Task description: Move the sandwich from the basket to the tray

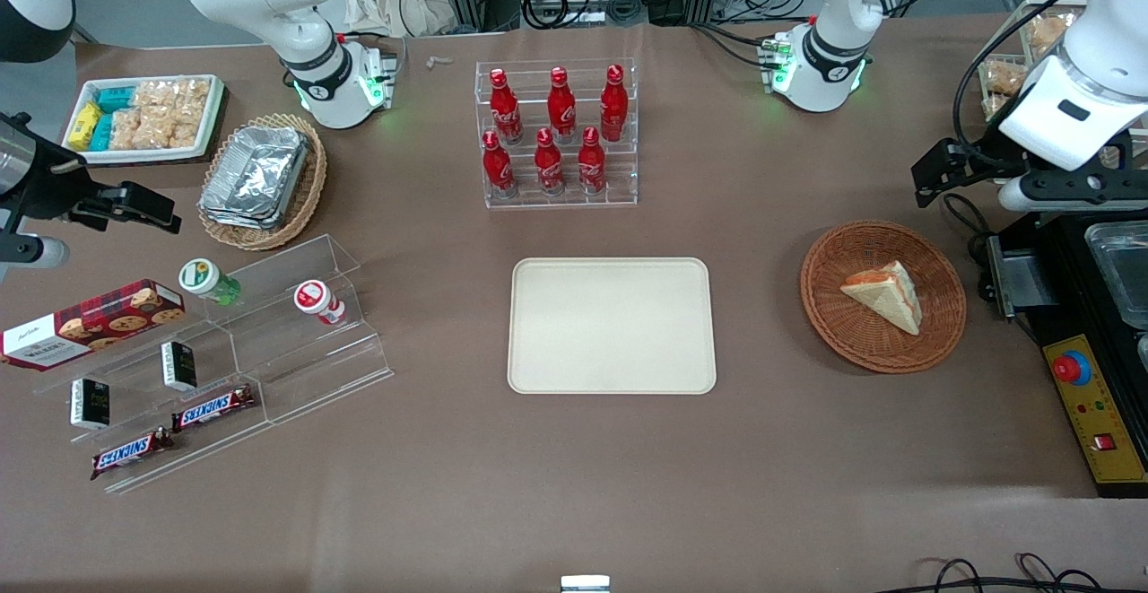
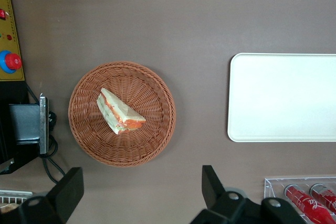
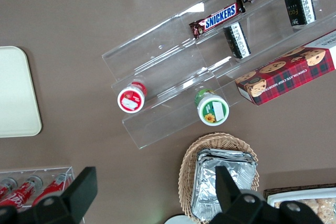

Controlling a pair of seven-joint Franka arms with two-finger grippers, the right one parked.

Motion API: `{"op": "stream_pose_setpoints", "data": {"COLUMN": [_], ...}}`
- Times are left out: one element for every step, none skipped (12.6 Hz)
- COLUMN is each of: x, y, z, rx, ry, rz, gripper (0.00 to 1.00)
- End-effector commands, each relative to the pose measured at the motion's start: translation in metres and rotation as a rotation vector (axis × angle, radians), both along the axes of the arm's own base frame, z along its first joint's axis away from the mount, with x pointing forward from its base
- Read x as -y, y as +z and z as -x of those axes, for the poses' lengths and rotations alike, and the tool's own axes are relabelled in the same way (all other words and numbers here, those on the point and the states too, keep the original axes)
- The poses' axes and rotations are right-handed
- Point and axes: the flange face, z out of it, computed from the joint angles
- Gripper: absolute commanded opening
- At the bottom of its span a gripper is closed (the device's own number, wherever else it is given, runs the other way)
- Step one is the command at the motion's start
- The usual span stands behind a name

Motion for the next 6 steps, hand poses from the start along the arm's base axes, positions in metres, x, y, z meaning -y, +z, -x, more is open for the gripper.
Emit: {"op": "stream_pose_setpoints", "data": {"x": [-0.0026,-0.0028,-0.0045,-0.0054,-0.0048,-0.0082], "y": [0.0029,0.0031,0.0038,0.0036,0.0006,-0.0009], "z": [-0.0014,0.0000,-0.0002,-0.0007,-0.0003,0.0000], "rx": [-0.030,-0.041,-0.039,-0.041,-0.048,-0.053], "ry": [-0.012,-0.012,-0.011,-0.009,-0.011,-0.005], "rz": [-0.001,-0.002,-0.002,-0.004,-0.006,-0.007], "gripper": [1.00,1.00,1.00,1.00,1.00,1.00]}}
